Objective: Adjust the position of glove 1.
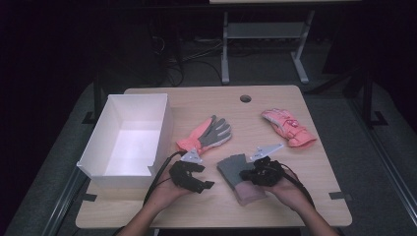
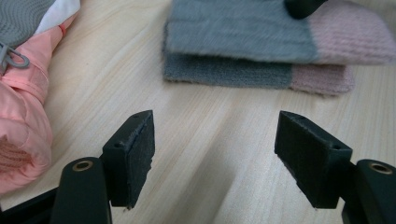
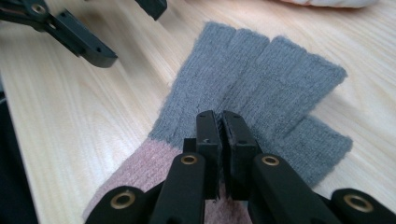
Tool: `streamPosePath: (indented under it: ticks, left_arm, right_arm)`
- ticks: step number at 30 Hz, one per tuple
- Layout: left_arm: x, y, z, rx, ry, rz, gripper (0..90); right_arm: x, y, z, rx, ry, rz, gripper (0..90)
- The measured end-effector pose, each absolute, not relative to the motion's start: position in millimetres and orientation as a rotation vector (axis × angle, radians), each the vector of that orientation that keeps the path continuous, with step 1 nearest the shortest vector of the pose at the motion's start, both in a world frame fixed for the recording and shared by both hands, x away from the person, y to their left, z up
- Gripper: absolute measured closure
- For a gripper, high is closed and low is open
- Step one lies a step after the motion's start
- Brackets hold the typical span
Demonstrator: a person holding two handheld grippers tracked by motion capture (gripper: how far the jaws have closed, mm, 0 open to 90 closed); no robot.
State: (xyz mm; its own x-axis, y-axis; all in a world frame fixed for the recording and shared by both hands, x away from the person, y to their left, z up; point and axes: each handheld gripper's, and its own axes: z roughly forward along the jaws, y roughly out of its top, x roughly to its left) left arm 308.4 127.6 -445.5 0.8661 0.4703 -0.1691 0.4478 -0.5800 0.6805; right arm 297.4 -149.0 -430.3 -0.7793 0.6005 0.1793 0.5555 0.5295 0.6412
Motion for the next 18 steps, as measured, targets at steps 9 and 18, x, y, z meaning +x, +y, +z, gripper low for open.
streamPosePath:
  ticks: [9, 18]
  left_arm:
    - [307.0, 127.0, -444.8, 2.276, 0.648, 0.037, 28.5]
    - [303.7, 123.2, -438.8, 2.256, 0.590, 0.001, 73.1]
  right_arm:
    - [299.7, -136.2, -447.9, 0.980, 2.726, 0.972, 84.4]
    - [296.1, -161.7, -423.2, 0.959, 2.578, 1.156, 80.3]
